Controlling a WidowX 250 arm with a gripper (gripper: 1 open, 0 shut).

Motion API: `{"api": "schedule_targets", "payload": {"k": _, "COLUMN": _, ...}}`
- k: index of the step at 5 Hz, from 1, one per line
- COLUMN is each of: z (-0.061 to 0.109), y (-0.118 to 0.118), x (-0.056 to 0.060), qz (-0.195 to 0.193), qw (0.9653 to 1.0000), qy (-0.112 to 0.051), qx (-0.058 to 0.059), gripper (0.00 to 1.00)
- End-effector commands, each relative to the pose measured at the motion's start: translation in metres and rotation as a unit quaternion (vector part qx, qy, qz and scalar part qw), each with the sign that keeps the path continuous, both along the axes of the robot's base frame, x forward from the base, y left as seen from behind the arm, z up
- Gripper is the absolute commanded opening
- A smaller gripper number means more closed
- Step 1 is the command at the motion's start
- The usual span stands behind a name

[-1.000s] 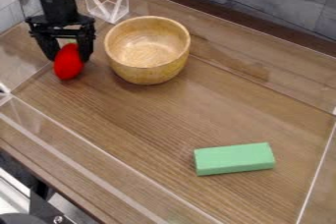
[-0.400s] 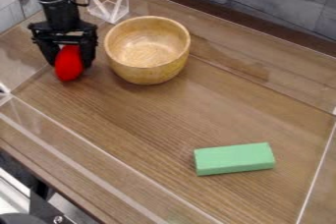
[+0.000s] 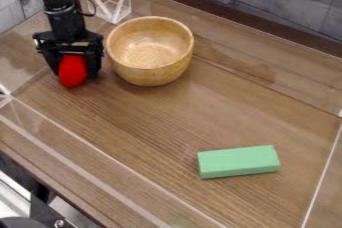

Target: Move the red fruit to the left

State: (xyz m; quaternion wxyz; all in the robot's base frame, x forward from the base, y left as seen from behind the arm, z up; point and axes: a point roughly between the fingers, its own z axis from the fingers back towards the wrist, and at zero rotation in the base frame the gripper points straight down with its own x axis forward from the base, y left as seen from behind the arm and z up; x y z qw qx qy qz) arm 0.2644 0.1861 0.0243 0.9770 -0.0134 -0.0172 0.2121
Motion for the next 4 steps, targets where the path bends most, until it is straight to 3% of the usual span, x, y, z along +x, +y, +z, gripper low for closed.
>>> {"api": "schedule_targets", "payload": {"k": 1, "z": 0.031, "y": 0.006, "x": 0.012, "qz": 0.021, "qw": 0.9993, "qy": -0.028, "qx": 0.014, "gripper": 0.00}}
{"api": "schedule_targets", "payload": {"k": 2, "z": 0.043, "y": 0.016, "x": 0.015, "qz": 0.044, "qw": 0.9985, "qy": -0.030, "qx": 0.012, "gripper": 0.00}}
{"api": "schedule_targets", "payload": {"k": 3, "z": 0.035, "y": 0.006, "x": 0.017, "qz": 0.051, "qw": 0.9984, "qy": -0.022, "qx": 0.015, "gripper": 1.00}}
{"api": "schedule_targets", "payload": {"k": 4, "z": 0.029, "y": -0.006, "x": 0.020, "qz": 0.057, "qw": 0.9981, "qy": -0.016, "qx": 0.016, "gripper": 1.00}}
